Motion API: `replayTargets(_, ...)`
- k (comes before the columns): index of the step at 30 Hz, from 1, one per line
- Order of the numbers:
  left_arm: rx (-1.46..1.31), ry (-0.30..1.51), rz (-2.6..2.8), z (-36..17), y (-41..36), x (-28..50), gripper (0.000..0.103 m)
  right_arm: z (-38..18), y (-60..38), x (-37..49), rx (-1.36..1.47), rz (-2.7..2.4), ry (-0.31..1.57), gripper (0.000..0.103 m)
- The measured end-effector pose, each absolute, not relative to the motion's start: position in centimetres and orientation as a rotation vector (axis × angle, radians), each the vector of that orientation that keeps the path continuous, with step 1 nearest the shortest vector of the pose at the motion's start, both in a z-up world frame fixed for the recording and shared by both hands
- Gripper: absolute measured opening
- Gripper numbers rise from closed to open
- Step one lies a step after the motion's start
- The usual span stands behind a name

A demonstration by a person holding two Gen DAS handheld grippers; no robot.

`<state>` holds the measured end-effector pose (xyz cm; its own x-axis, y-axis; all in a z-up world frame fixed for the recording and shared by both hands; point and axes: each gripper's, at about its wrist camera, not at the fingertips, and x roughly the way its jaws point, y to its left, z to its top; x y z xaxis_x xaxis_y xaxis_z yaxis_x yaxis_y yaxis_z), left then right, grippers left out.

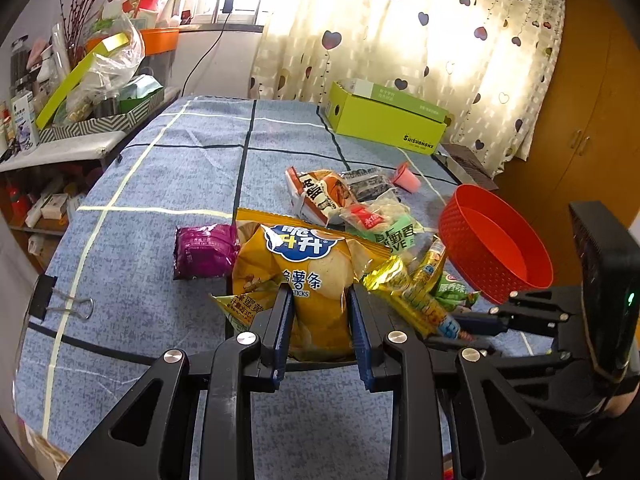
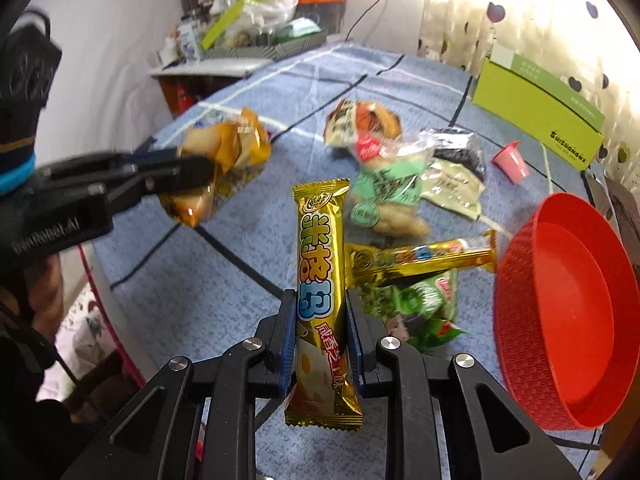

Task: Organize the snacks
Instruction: 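Carry chip bag in left tool and candy bar in right tool over red bowl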

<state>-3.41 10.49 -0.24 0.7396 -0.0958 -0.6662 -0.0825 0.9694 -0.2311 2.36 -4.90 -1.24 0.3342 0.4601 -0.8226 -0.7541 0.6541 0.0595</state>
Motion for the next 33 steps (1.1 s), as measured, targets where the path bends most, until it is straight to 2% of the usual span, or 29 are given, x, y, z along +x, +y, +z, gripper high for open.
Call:
replayTargets(20,-0.171,0.737,-0.096,2.0,4.9,-0.5,0.029,2.9,-11.5,5.3,-0.269,0.713,0.878,0.020)
replayTargets(33,-0.112,0.731,-0.179,3.1,0.1,2.6,0.029,3.2,-17.1,8.1,-0.174,0.589,0.886,0.020)
